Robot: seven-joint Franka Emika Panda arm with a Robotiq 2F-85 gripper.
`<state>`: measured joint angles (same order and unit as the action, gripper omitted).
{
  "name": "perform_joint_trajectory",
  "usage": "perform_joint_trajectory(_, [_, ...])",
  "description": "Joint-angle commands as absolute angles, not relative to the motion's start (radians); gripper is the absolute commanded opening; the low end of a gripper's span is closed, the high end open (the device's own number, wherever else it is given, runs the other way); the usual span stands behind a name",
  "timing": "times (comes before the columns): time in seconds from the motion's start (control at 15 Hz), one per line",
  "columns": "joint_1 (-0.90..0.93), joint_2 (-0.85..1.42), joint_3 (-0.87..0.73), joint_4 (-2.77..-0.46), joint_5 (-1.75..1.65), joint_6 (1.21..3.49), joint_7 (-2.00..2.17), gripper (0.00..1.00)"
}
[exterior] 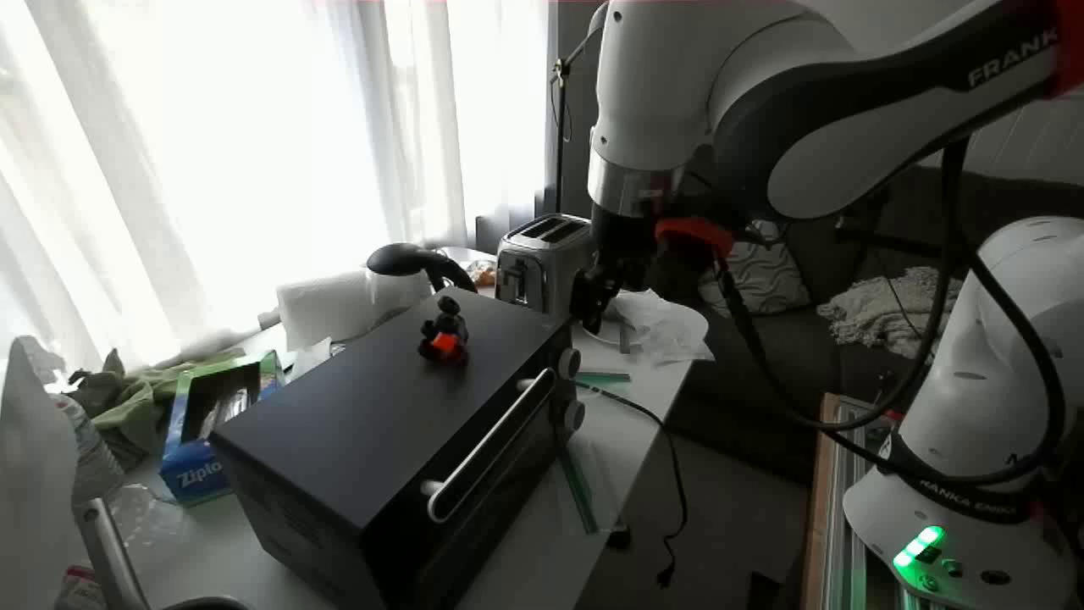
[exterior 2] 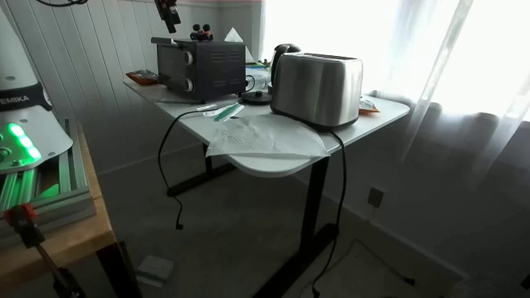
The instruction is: Pick up the toy monster truck and put it the right way up on the oven
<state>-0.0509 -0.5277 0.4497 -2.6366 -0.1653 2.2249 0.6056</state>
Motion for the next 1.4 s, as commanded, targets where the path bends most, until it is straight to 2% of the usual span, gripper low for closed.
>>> perform_joint_trajectory(0.0, [-0.014, -0.519, 0.413, -2.634, -0.190, 2.219, 0.624, 1.00])
perform_joint_trajectory(0.33, [-0.014, -0.519, 0.413, -2.634, -0.190, 2.219, 0.624, 1.00])
perform_joint_trajectory(0.6, [0.053, -0.484, 0.433, -2.600, -0.252, 2.310, 0.503, 1.00])
perform_joint_trajectory(0.87, [0.110, -0.447, 0.407, -2.604, -0.252, 2.493, 0.389, 1.00])
perform_joint_trajectory(0.93, [0.100, -0.475, 0.421, -2.610, -0.231, 2.418, 0.441, 1.00])
perform_joint_trajectory(1.33, [0.108, -0.451, 0.410, -2.610, -0.232, 2.477, 0.396, 1.00])
